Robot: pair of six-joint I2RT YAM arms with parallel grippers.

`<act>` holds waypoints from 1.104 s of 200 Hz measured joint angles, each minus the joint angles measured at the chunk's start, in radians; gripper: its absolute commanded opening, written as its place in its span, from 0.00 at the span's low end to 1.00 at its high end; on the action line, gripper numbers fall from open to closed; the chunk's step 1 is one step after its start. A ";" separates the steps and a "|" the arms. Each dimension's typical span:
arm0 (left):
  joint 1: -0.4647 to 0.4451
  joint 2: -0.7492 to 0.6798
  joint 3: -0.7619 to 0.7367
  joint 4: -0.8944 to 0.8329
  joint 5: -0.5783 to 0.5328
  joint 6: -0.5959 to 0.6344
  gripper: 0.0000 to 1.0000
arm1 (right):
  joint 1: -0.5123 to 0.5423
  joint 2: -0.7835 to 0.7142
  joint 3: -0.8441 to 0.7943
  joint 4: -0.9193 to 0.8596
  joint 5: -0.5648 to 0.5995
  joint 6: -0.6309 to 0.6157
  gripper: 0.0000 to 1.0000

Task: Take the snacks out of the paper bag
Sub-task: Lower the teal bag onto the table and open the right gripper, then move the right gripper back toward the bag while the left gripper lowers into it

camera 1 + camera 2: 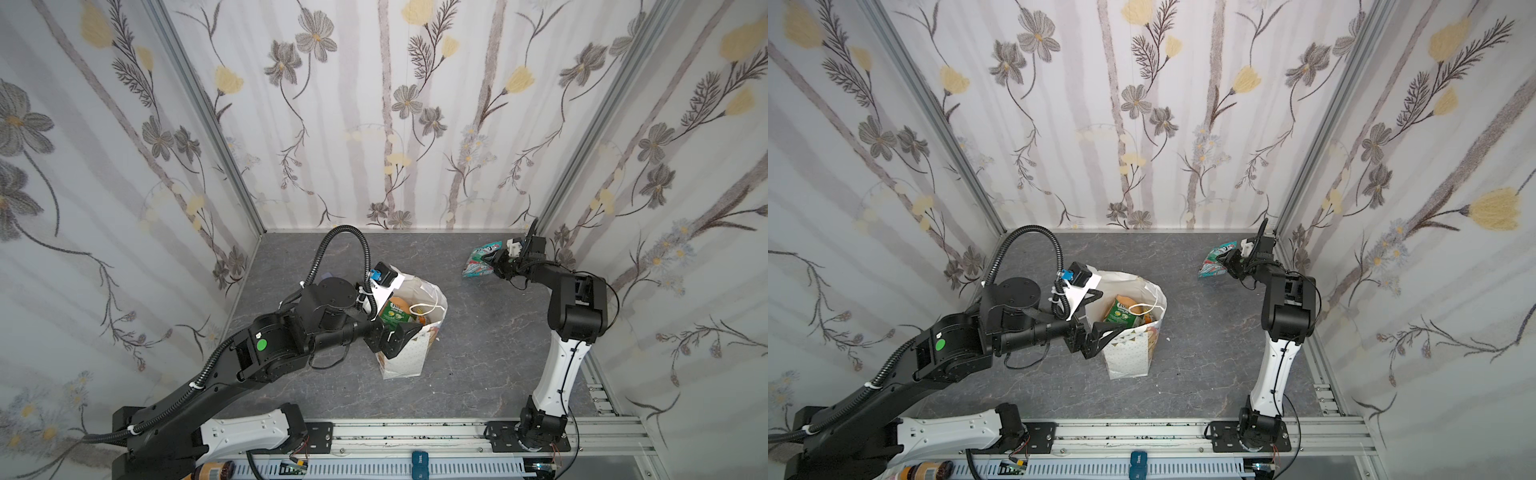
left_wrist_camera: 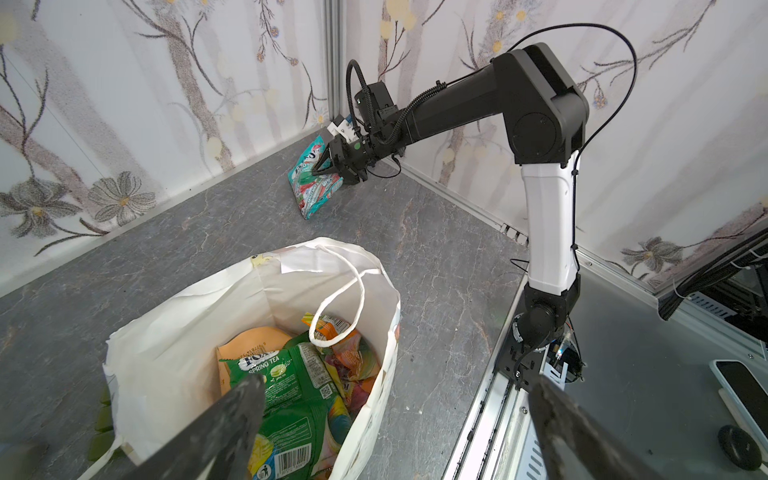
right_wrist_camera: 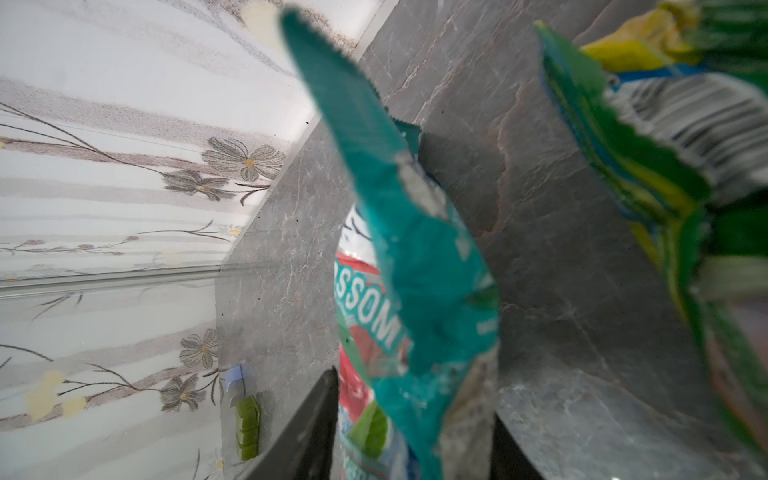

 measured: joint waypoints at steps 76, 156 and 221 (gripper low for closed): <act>-0.001 -0.009 0.000 0.001 -0.012 0.039 1.00 | 0.000 -0.121 -0.073 -0.067 0.096 -0.056 1.00; -0.001 -0.021 -0.001 0.002 -0.044 0.087 1.00 | 0.000 -0.431 -0.211 -0.082 0.144 -0.078 1.00; 0.004 0.017 0.022 0.023 -0.216 0.090 1.00 | 0.110 -0.885 -0.320 -0.043 0.151 -0.039 1.00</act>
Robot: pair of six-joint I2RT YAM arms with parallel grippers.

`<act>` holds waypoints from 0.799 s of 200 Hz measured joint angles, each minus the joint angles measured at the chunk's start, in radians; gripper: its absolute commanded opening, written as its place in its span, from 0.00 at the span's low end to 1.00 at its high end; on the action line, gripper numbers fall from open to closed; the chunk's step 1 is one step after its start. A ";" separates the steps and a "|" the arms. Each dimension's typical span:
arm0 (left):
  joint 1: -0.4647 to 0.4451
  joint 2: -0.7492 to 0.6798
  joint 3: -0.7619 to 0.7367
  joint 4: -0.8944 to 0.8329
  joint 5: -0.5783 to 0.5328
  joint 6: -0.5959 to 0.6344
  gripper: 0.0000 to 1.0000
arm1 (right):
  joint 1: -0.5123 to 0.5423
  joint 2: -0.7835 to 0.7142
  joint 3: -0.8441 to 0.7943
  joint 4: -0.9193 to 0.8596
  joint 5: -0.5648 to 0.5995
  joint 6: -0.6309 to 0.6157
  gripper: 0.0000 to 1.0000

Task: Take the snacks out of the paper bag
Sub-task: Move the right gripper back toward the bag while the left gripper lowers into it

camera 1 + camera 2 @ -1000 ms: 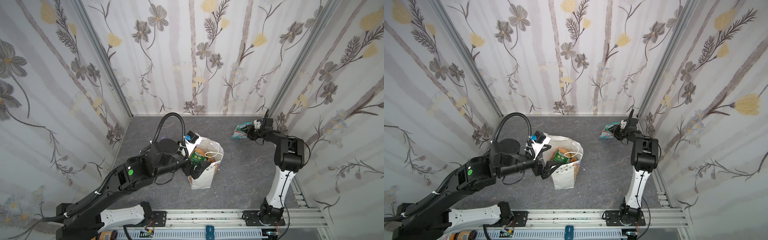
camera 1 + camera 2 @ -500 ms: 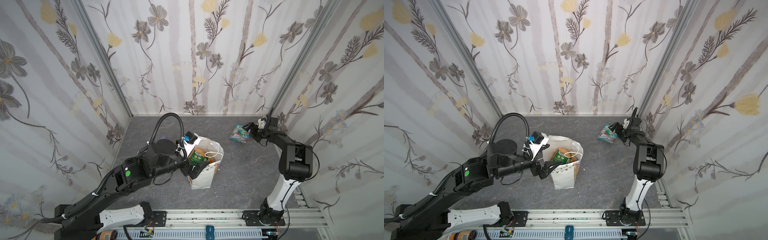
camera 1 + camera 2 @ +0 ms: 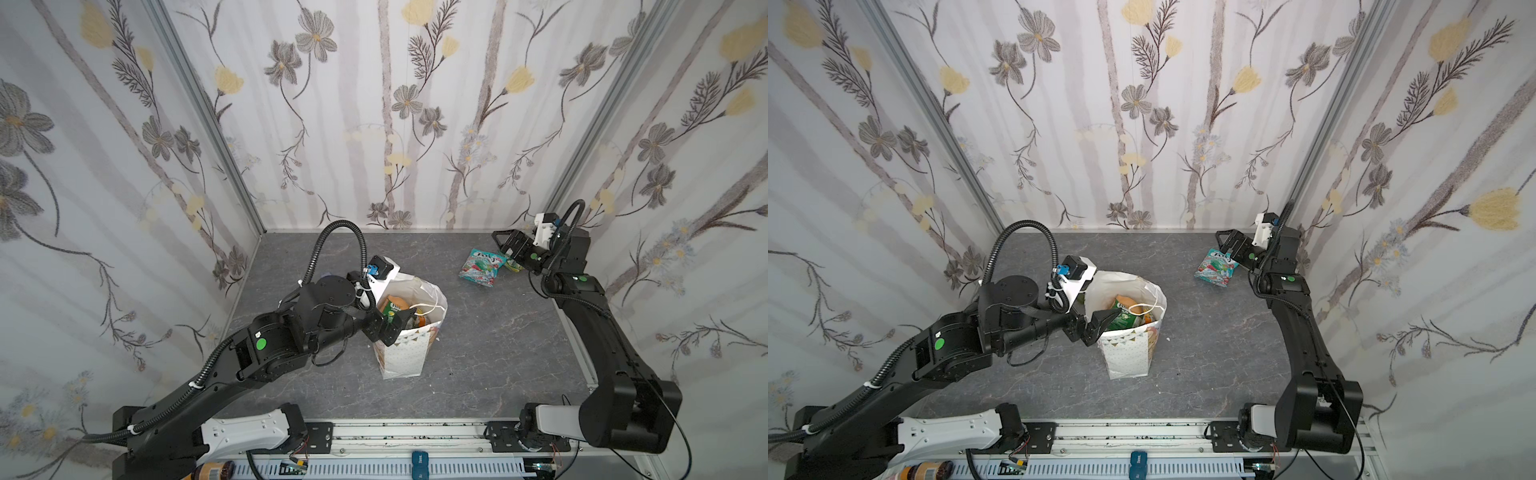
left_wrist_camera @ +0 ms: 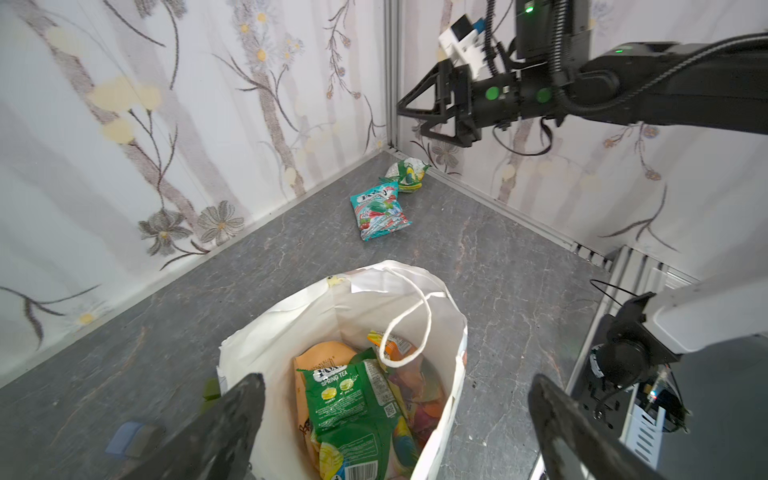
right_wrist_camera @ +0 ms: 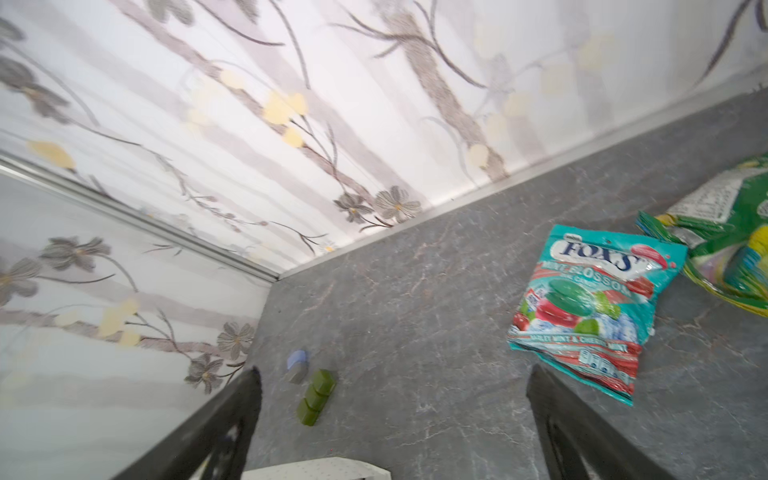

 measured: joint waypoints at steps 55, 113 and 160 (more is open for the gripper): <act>0.058 0.115 0.097 -0.038 -0.123 -0.019 0.95 | 0.213 -0.200 -0.018 -0.003 0.000 0.017 1.00; 0.161 0.237 0.169 -0.127 -0.080 -0.101 0.90 | 0.409 -0.185 0.112 -0.149 -0.060 -0.024 1.00; 0.211 0.342 0.208 -0.210 -0.004 -0.166 0.86 | 0.479 -0.169 0.200 -0.264 -0.119 -0.077 1.00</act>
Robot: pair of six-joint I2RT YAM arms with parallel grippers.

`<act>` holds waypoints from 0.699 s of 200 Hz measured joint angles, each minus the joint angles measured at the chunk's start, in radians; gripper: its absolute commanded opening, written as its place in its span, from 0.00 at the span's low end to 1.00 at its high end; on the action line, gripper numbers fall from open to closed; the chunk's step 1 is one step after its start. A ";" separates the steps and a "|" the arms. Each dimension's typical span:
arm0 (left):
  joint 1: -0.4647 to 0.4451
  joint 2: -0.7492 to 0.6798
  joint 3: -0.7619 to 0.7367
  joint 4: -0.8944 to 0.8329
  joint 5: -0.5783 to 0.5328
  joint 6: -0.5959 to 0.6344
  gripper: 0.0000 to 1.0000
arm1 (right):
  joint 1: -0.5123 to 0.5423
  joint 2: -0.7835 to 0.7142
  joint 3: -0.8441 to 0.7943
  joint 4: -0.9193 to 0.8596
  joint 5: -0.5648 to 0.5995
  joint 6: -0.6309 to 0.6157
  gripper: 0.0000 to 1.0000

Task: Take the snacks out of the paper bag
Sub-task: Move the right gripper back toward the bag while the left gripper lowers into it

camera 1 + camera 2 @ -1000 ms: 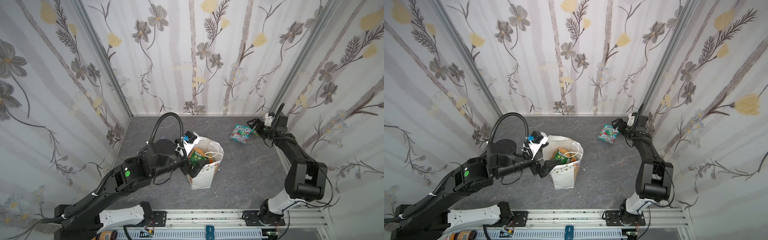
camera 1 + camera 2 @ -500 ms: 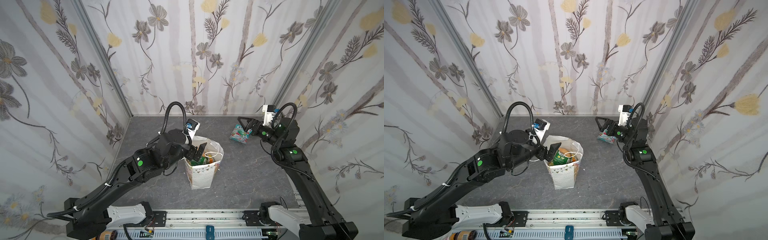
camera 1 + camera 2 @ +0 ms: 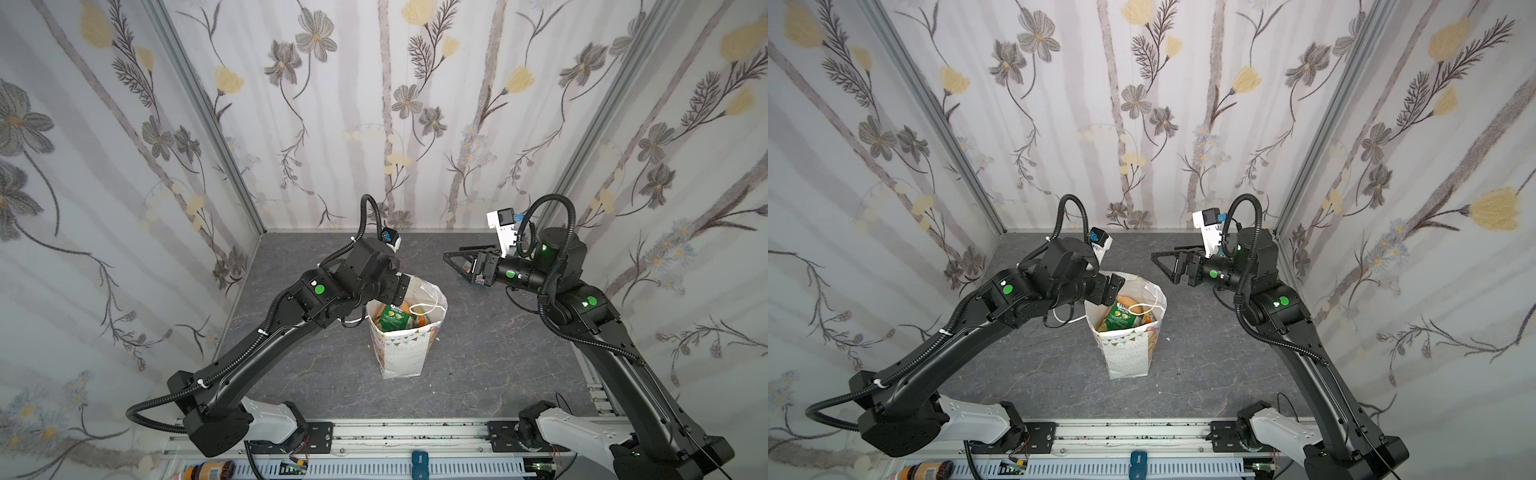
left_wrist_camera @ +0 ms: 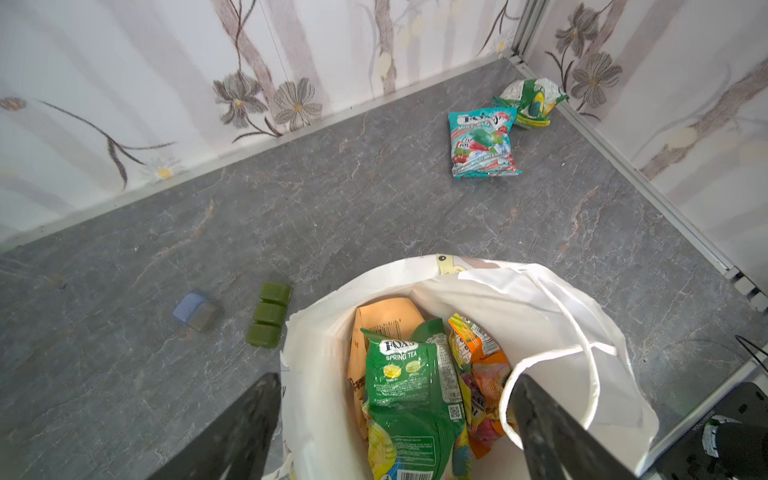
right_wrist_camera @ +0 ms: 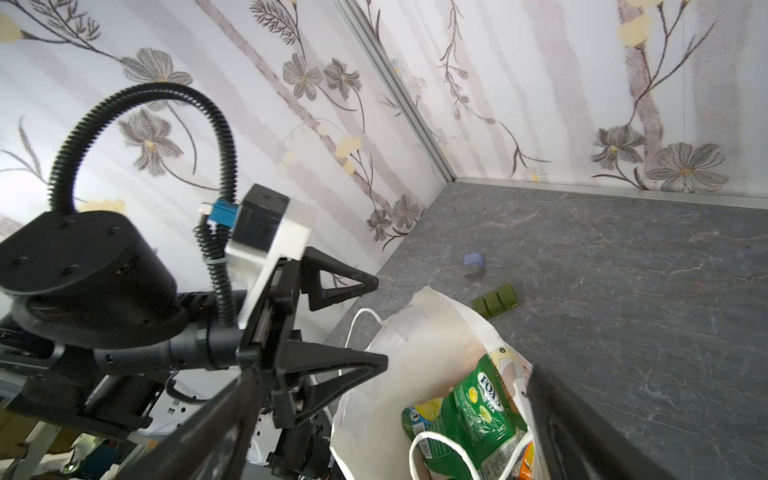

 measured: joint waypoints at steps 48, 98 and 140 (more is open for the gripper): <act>0.009 0.134 0.042 -0.071 0.082 -0.031 0.84 | 0.019 -0.011 0.018 -0.060 -0.027 -0.032 1.00; 0.010 0.200 0.035 -0.099 0.146 -0.058 0.83 | 0.020 -0.020 0.017 -0.097 -0.020 -0.068 1.00; 0.010 0.234 -0.004 -0.103 0.180 -0.060 0.83 | 0.020 -0.020 0.008 -0.110 -0.018 -0.080 1.00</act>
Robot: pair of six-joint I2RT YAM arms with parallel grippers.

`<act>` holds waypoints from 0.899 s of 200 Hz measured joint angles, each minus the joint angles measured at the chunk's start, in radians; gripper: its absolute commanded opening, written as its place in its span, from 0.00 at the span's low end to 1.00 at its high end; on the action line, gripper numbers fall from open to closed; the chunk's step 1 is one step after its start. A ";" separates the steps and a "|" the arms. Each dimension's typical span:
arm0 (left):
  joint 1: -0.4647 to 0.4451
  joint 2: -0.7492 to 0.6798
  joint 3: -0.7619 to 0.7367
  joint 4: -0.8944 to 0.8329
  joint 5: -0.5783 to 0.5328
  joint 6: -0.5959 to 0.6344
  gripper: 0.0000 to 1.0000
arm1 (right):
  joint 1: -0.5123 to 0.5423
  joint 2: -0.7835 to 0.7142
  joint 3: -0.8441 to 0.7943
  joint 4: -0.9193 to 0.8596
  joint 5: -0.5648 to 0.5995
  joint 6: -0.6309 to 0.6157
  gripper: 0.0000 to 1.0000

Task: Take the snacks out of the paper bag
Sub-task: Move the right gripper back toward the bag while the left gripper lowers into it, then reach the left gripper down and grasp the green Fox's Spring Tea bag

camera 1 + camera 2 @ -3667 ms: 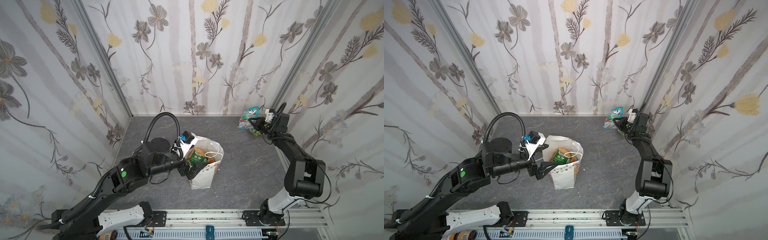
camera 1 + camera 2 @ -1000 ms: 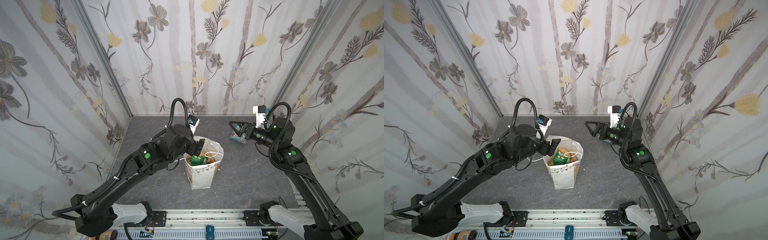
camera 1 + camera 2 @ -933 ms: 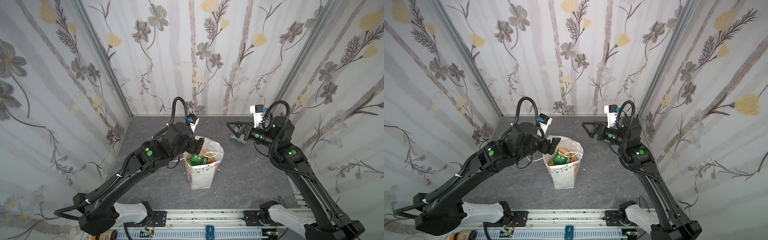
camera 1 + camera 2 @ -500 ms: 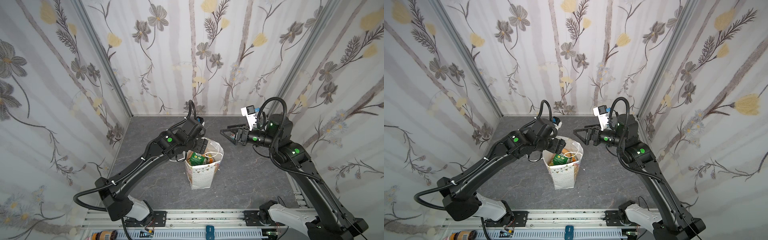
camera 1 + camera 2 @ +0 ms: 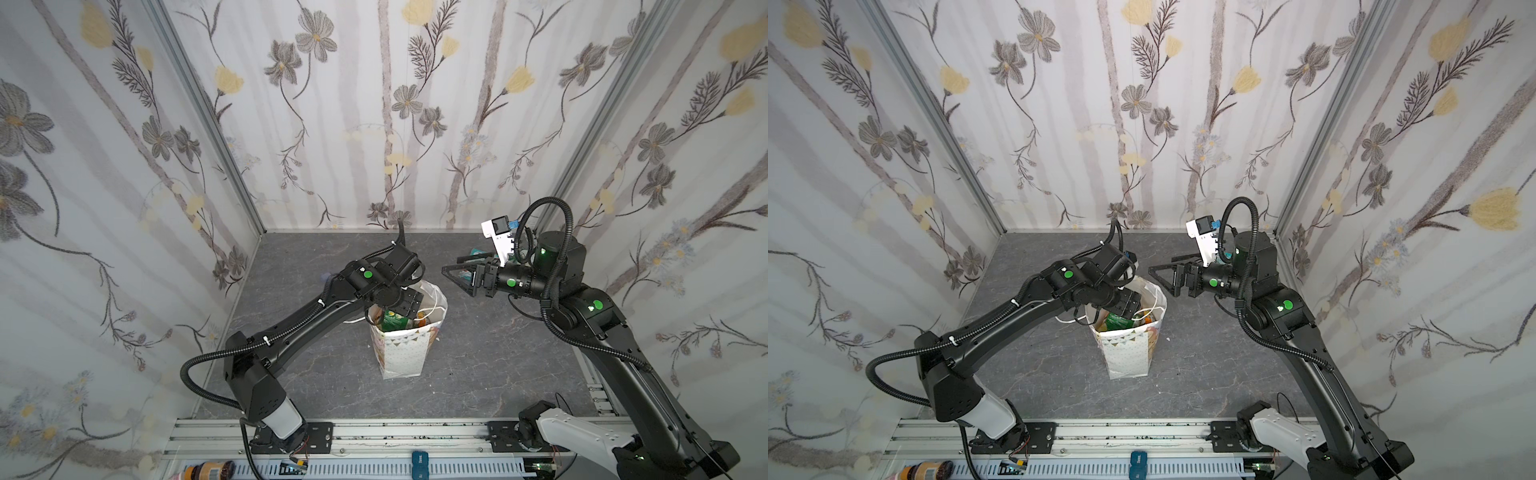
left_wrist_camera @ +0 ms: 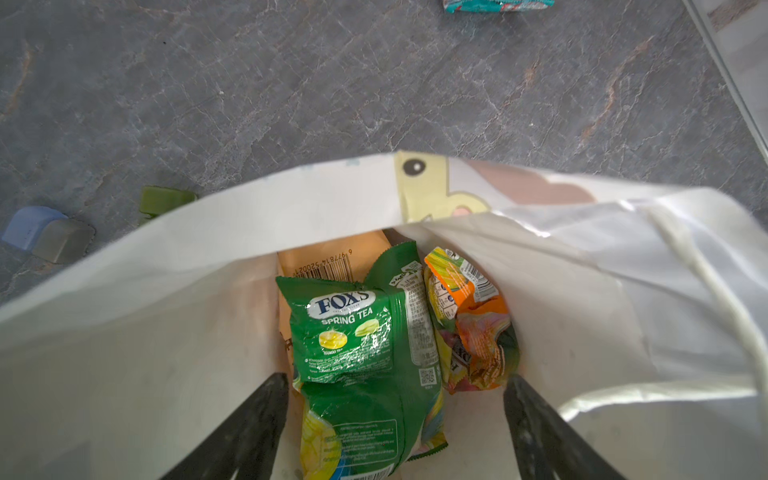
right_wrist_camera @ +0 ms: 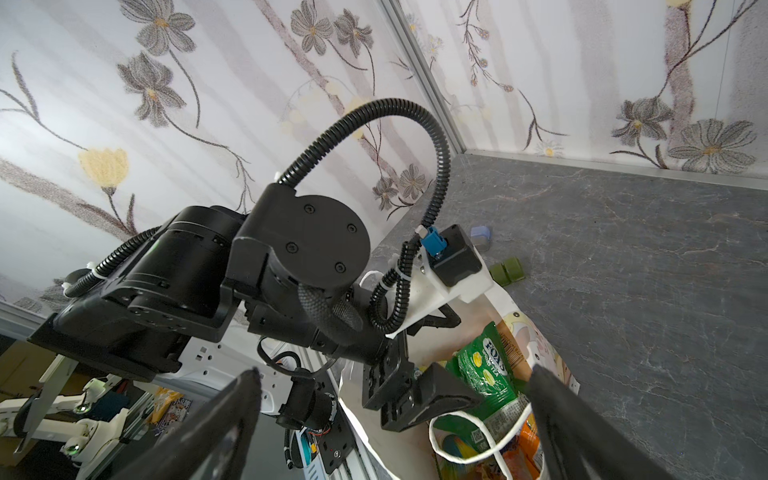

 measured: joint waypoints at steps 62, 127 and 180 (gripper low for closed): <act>0.000 0.008 -0.079 0.019 0.003 0.000 0.83 | 0.000 0.000 -0.015 0.007 0.000 -0.002 1.00; -0.004 0.002 -0.205 0.102 -0.016 0.006 0.90 | 0.000 0.008 -0.024 0.015 -0.001 0.002 1.00; -0.009 0.006 -0.286 0.196 -0.062 0.030 0.96 | 0.000 0.023 -0.024 0.018 -0.004 0.006 1.00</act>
